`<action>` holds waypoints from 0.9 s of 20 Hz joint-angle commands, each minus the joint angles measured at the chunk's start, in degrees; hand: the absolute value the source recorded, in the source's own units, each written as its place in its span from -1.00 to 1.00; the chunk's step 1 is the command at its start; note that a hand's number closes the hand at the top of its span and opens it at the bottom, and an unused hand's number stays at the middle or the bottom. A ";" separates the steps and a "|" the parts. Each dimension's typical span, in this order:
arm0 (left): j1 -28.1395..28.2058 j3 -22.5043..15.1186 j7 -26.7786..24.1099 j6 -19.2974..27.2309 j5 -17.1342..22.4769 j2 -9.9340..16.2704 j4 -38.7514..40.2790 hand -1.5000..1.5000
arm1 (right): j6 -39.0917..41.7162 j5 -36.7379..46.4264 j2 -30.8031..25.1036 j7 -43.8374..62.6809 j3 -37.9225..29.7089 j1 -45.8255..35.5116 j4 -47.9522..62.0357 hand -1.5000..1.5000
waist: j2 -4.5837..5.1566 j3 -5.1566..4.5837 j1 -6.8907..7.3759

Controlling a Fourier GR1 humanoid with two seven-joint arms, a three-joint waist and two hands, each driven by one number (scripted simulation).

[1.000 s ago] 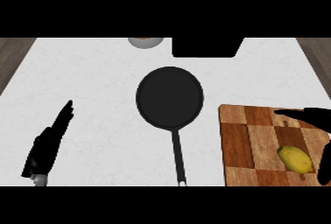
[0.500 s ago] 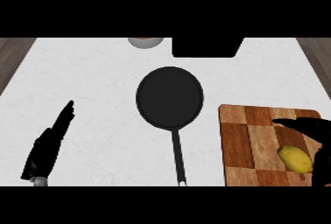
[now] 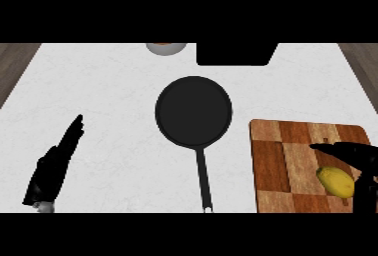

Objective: Pick the lemon from the cutting board and place it in the pan

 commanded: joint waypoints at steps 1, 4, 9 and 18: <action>1.50 0.11 3.23 -0.43 -1.82 -1.19 -4.41 0.00 | 3.50 2.38 0.02 -1.79 -2.80 0.44 0.29 -1.00 | -0.03 0.00 0.05; 1.87 0.83 1.47 -0.99 -2.61 -2.06 -2.42 0.00 | -2.19 8.57 0.36 -8.80 -1.55 3.66 2.87 -1.00 | -0.01 0.01 0.00; -2.15 2.91 0.93 -2.76 -3.25 -3.11 0.99 0.00 | -2.10 11.67 5.62 -6.40 -2.49 3.15 3.19 -1.00 | 0.00 -0.01 -0.14; 2.92 3.57 -6.27 -3.26 -4.41 -3.97 2.91 0.00 | -2.31 11.84 8.72 -10.28 -4.97 2.32 5.10 1.00 | -0.06 -0.04 -0.15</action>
